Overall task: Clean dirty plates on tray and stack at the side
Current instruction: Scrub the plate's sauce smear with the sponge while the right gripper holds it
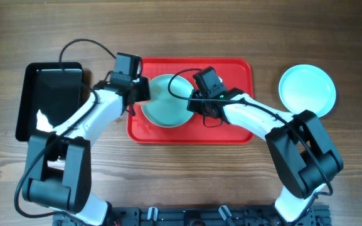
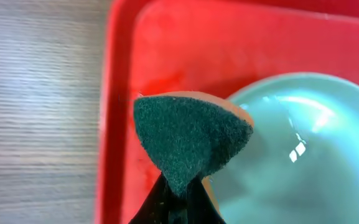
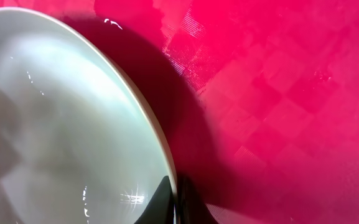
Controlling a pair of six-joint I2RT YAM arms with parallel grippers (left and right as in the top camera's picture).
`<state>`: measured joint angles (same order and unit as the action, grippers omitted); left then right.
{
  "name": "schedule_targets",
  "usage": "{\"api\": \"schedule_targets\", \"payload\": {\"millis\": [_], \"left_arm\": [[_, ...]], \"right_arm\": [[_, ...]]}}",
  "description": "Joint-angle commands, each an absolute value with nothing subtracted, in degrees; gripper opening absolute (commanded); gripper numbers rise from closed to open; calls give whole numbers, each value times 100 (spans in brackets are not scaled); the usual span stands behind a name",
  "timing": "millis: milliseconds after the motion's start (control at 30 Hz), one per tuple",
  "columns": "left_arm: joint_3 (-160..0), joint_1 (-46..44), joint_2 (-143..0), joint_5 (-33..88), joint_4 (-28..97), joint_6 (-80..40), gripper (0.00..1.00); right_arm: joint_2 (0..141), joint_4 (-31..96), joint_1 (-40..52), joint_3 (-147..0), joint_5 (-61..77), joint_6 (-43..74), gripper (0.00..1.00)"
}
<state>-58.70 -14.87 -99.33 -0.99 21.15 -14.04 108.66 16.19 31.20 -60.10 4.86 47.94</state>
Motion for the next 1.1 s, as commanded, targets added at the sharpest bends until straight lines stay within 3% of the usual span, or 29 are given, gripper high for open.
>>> {"api": "schedule_targets", "payload": {"millis": [0, 367, 733, 1067], "left_arm": [[-5808, -1787, -9824, -198, 2117, -1525, 4], [-5808, -2418, -9821, -198, 1656, -1695, 4], [-5808, -2412, -10436, -207, 1868, -1973, 4], [-5808, -2093, -10567, -1055, 2589, -1975, 4]], "right_arm": [[11402, 1872, 3044, -5664, -38, 4888, 4], [11402, 1815, 3044, -5666, 3, 4858, 4], [11402, 1800, 3044, -5666, 25, 4816, 4], [11402, 1802, 3044, -5666, 21, 4803, 4]]}}
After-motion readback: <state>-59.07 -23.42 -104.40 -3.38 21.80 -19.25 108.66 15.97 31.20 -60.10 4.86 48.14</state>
